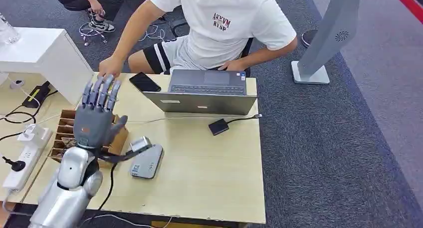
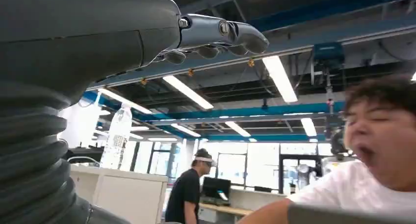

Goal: Pass the card to the sensor for recognition and then transmit it.

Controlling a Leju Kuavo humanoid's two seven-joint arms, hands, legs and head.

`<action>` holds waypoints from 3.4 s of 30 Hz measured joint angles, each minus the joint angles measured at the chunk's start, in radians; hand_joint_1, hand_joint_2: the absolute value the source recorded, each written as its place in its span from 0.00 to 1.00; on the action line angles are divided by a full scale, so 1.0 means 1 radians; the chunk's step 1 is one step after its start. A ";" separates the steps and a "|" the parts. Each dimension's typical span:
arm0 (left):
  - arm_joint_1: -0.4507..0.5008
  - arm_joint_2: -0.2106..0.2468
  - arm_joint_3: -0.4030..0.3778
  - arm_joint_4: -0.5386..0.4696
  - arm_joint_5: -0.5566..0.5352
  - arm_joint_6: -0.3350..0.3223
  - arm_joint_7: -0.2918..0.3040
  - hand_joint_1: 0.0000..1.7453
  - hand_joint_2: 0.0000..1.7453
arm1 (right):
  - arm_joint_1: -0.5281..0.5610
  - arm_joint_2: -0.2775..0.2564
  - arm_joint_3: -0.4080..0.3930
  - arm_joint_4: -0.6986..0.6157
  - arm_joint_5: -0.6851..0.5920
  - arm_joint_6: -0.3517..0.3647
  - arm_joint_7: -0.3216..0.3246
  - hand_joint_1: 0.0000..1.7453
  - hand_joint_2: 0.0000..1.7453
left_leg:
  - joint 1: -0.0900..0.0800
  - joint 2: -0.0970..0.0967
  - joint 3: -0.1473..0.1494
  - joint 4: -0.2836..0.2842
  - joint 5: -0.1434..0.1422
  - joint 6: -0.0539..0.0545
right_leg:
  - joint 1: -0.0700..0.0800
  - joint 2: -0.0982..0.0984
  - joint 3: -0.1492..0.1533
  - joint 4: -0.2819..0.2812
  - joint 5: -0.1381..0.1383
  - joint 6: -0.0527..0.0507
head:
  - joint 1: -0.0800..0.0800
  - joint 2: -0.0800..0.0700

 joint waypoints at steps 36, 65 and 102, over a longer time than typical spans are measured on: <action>0.440 0.165 0.087 -0.293 0.038 -0.285 0.172 0.00 1.00 | 0.013 0.010 -0.028 0.000 -0.011 -0.025 0.000 0.00 1.00 | 0.001 -0.006 -0.001 0.000 0.001 -0.001 | 0.000 -0.006 0.001 0.001 -0.001 0.000 | 0.000 0.000; 0.374 0.115 0.257 -0.152 0.053 -0.359 0.146 0.00 1.00 | 0.013 0.013 -0.028 0.000 0.023 -0.008 -0.009 0.00 1.00 | 0.001 -0.006 -0.001 0.000 0.001 -0.001 | 0.000 -0.006 0.001 0.001 -0.001 0.000 | 0.000 0.000; 0.294 0.107 0.257 -0.023 0.056 -0.375 0.128 1.00 1.00 | 0.012 0.013 -0.027 0.000 0.026 -0.006 -0.008 0.00 1.00 | 0.001 -0.006 -0.001 0.000 0.001 -0.001 | 0.000 -0.007 0.001 0.001 -0.001 0.000 | 0.000 0.000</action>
